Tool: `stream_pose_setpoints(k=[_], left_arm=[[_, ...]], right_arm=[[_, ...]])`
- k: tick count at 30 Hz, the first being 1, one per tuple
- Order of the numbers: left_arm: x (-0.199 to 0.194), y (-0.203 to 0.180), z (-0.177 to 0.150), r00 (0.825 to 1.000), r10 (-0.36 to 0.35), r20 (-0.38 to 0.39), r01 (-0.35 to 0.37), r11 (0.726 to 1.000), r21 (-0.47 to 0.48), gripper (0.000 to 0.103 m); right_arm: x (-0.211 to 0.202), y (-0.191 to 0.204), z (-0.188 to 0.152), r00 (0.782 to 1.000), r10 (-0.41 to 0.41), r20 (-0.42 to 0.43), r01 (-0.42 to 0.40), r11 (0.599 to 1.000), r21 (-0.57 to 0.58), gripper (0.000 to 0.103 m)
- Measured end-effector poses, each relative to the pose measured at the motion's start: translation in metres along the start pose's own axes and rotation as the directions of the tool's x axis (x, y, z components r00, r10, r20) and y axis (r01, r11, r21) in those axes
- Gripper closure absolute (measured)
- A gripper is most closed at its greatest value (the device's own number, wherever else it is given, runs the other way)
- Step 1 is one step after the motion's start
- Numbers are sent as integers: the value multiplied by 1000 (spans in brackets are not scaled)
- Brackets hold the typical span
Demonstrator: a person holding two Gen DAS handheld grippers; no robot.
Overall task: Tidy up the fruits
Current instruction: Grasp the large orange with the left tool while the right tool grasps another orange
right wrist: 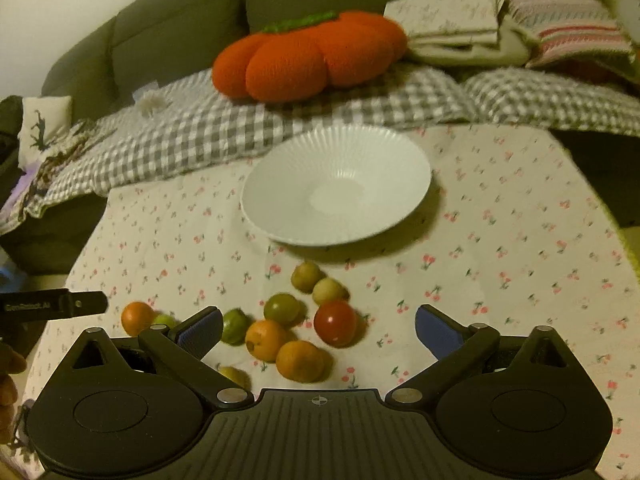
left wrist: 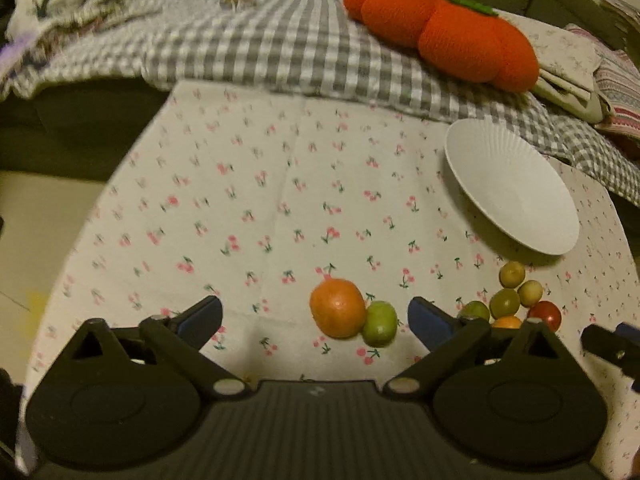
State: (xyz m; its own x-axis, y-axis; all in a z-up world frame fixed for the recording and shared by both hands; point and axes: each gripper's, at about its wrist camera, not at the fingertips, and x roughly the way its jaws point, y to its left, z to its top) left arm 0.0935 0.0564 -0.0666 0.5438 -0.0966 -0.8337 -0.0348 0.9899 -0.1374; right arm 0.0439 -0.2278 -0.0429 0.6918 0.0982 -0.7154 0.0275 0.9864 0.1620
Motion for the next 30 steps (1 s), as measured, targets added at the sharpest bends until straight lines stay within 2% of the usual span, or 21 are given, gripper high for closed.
stream_pose_setpoints(k=[7,12,19,24,27,30], left_arm=[[21,10,-5,998,-65,-21,62,994,-91,26],[30,7,-8,997,-71,-37,67,994,-90,35],[38,9,-8,996,-81,-37,77,992,-99,43],[42,12,-7,994,-101,-46,94,987,-128,53],[42,12,-7,994,-101,-41,95,988,-125,53],[42,12,-7,993,-115,-37,109,986,-128,60]], right_arm=[[19,-8,-3,997,39,-60,-37,999,30,10],[32,-11,-8,993,71,-93,-66,996,56,30],[43,-9,-13,989,92,-118,-86,995,54,36],[50,-2,-17,984,100,-147,-96,995,33,56],[51,1,-19,983,105,-148,-103,994,21,61],[51,3,-19,985,97,-144,-97,995,6,66]])
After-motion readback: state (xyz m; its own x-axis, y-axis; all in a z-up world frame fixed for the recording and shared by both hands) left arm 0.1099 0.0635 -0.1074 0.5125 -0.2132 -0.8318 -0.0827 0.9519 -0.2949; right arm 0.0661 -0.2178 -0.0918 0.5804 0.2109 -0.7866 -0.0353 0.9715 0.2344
